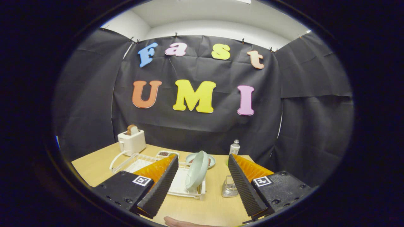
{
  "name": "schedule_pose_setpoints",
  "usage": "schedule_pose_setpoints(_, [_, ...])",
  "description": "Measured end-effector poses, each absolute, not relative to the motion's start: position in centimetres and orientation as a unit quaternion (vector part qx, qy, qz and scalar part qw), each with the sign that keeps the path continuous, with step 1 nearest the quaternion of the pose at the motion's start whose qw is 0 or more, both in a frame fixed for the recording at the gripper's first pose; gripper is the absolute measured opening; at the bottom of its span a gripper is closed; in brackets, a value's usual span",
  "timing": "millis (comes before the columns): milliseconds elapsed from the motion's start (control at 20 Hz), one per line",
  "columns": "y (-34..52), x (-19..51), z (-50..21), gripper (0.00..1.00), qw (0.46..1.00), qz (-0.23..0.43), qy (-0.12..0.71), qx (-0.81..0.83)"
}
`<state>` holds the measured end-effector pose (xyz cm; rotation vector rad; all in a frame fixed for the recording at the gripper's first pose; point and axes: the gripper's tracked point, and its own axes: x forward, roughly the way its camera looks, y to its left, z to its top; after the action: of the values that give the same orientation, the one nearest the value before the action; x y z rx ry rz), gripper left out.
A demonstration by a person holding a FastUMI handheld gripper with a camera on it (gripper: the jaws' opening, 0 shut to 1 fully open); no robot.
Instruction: Take the plate from the dish rack, then take the spoon from the basket and place it into the plate.
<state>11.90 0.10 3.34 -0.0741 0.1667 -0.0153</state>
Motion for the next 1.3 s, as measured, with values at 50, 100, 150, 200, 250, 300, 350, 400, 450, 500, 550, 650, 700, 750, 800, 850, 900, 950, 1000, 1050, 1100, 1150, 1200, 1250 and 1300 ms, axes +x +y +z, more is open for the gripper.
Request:
schedule_pose_setpoints(50, [0.4, 13.4, 3.2, 1.00, 0.994, -0.010, 0.098, -0.036])
schedule_pose_setpoints(100, [0.3, 14.8, 2.8, 1.00, 0.992, -0.016, 0.119, -0.040])
schedule_pose_setpoints(150, [0.2, 16.1, 2.2, 1.00, 0.988, -0.016, 0.145, -0.047])
schedule_pose_setpoints(200, [0.5, 17.2, 1.6, 1.00, 0.984, -0.011, 0.171, -0.052])
schedule_pose_setpoints(250, [0.5, 18.3, 1.5, 1.00, 0.980, -0.008, 0.192, -0.054])
schedule_pose_setpoints(300, [0.3, 19.4, 1.6, 1.00, 0.976, -0.014, 0.212, -0.051])
schedule_pose_setpoints(350, [0.2, 20.5, 1.5, 0.99, 0.971, -0.015, 0.233, -0.050])
schedule_pose_setpoints(400, [0.4, 21.8, 1.4, 0.99, 0.966, -0.014, 0.254, -0.051])
schedule_pose_setpoints(450, [0.5, 23.1, 1.1, 0.99, 0.959, -0.019, 0.278, -0.056])
schedule_pose_setpoints(500, [0.4, 24.4, 0.7, 0.99, 0.951, -0.027, 0.301, -0.065])
schedule_pose_setpoints(550, [0.2, 25.5, 0.3, 0.99, 0.943, -0.039, 0.322, -0.074])
schedule_pose_setpoints(650, [0.7, 26.4, -0.6, 0.97, 0.925, -0.053, 0.366, -0.089])
schedule_pose_setpoints(700, [1.1, 26.9, -1.1, 0.97, 0.917, -0.059, 0.384, -0.093])
schedule_pose_setpoints(750, [1.0, 27.7, -1.7, 0.96, 0.908, -0.070, 0.401, -0.101])
schedule_pose_setpoints(800, [0.9, 28.4, -2.1, 0.96, 0.900, -0.085, 0.413, -0.109])
schedule_pose_setpoints(850, [0.8, 28.8, -2.5, 0.95, 0.891, -0.100, 0.426, -0.119])
schedule_pose_setpoints(900, [0.7, 29.1, -2.8, 0.95, 0.883, -0.113, 0.436, -0.128])
schedule_pose_setpoints(950, [0.4, 29.2, -3.0, 0.93, 0.874, -0.129, 0.446, -0.141])
schedule_pose_setpoints(1000, [-0.1, 29.3, -2.8, 0.91, 0.867, -0.143, 0.451, -0.155])
schedule_pose_setpoints(1050, [-0.7, 29.5, -2.5, 0.87, 0.862, -0.152, 0.452, -0.172])
schedule_pose_setpoints(1100, [-1.5, 29.8, -2.3, 0.83, 0.858, -0.164, 0.451, -0.184])
schedule_pose_setpoints(1150, [-2.3, 29.7, -2.4, 0.78, 0.852, -0.177, 0.454, -0.191])
schedule_pose_setpoints(1200, [-2.1, 29.8, -2.5, 0.74, 0.848, -0.177, 0.462, -0.190])
schedule_pose_setpoints(1250, [-1.7, 30.1, -2.7, 0.70, 0.846, -0.177, 0.465, -0.189])
schedule_pose_setpoints(1300, [-1.2, 30.2, -3.1, 0.66, 0.842, -0.176, 0.474, -0.189])
